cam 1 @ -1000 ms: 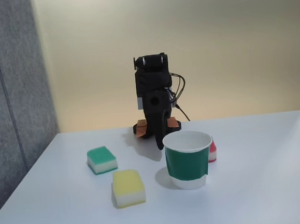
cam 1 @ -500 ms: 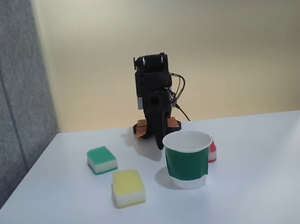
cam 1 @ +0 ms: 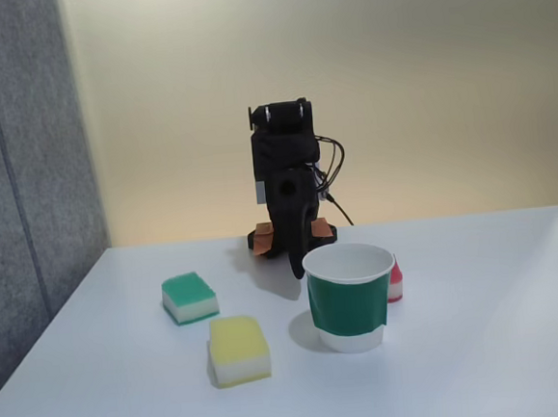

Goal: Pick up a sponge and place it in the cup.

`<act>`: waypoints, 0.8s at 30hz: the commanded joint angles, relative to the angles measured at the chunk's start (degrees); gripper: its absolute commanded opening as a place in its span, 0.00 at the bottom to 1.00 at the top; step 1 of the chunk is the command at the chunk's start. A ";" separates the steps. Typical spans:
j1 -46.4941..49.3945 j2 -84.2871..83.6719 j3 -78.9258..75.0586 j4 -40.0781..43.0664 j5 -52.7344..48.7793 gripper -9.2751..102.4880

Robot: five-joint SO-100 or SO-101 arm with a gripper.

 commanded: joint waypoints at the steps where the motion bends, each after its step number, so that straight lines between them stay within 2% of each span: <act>1: 0.79 -0.09 -0.18 6.86 0.35 0.08; 17: 0.18 0.00 -0.18 6.86 0.35 0.08; 20: 1.67 0.00 -0.18 7.56 -5.80 0.08; 24: 2.90 0.00 -0.18 7.56 -6.06 0.08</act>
